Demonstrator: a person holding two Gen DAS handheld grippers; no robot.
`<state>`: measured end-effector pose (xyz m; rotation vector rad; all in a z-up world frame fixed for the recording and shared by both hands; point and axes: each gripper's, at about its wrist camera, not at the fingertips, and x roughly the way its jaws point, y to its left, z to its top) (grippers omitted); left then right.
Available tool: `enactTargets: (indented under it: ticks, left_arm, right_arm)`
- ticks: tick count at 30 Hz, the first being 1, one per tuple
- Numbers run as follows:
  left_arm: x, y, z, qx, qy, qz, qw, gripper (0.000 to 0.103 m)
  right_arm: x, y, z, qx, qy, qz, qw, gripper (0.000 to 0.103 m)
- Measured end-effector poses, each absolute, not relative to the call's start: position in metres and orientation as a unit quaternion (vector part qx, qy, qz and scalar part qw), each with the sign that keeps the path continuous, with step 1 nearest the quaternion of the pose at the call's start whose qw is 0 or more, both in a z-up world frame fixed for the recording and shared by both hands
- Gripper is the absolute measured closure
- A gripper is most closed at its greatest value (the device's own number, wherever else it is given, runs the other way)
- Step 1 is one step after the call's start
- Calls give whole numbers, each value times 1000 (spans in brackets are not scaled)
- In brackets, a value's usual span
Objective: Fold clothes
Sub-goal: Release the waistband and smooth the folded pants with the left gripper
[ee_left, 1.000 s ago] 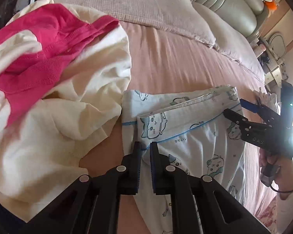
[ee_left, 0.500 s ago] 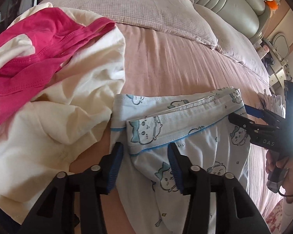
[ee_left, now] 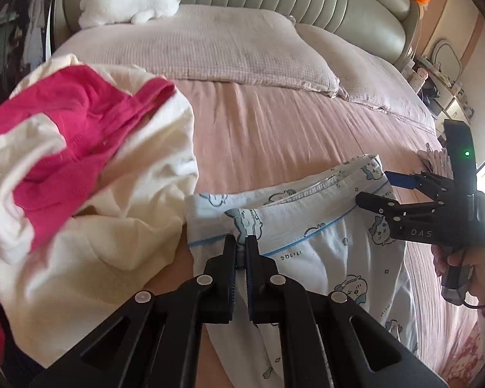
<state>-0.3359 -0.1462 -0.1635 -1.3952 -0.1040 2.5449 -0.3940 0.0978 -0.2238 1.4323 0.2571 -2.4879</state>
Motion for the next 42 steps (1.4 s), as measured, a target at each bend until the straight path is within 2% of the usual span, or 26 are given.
enactTargets:
  ticks: [4,8,9,10,14,18,21,24,26,29,31,34,35,36,37,38,39,42]
  left_arm:
    - [-346,-149,-161,-475,2,876,85,99]
    - [-367,-150,-194,-534,33,841,81,95]
    - [-366,-151,-194,-532,34,842,82,95]
    - [-362,-151,-187,-528,45,845,74,95]
    - [-333,-151,-147,-492,137,860,8,93]
    - [-293,-122,-137,-543,87,803,228,93]
    - [-254,-69,-170,-581,158,724,337,93]
    - [-231,-58,-205,-613,251,674,327,93]
    - [-231,-77,-199,-626,256,672,304,92]
    - [-227,-94,-189,-619,313,680,237,92]
    - [-217,-83,-175,-602,286,688,286,92]
    - [-196,-46,-177,-597,275,662,362,91]
    - [-190,-38,-185,-603,295,646,364,85]
    - [-185,-37,-200,-609,343,628,341,67]
    - [-180,-43,-213,-609,391,616,312,54]
    - [-179,-53,-218,-610,400,617,295,31]
    - [-182,-65,-217,-620,378,625,287,26]
    - [-185,-81,-199,-610,306,659,316,26]
  right_arm:
    - [-396,91,-224,488,106,-857,127,24]
    - [-397,81,-228,492,134,-851,128,24]
    - [-397,78,-229,493,142,-849,128,21]
    - [-391,77,-229,494,145,-847,132,18]
    - [-351,83,-217,493,129,-844,167,18]
    - [-311,89,-206,492,113,-839,201,18]
    - [-280,91,-202,492,104,-833,228,18]
    - [-256,84,-225,511,128,-818,233,18]
    - [-245,87,-239,520,150,-812,221,18]
    - [-234,110,-227,504,149,-829,193,18]
    - [-229,121,-214,490,129,-842,185,18]
    - [-228,111,-224,500,149,-827,210,18]
    - [-228,106,-229,504,159,-819,221,18]
    - [-228,101,-234,509,169,-811,232,18]
    - [-229,96,-239,514,179,-803,243,18]
    - [-229,100,-240,512,173,-801,256,17]
    - [-230,111,-239,511,160,-804,259,17]
    - [-227,132,-227,513,148,-810,243,17]
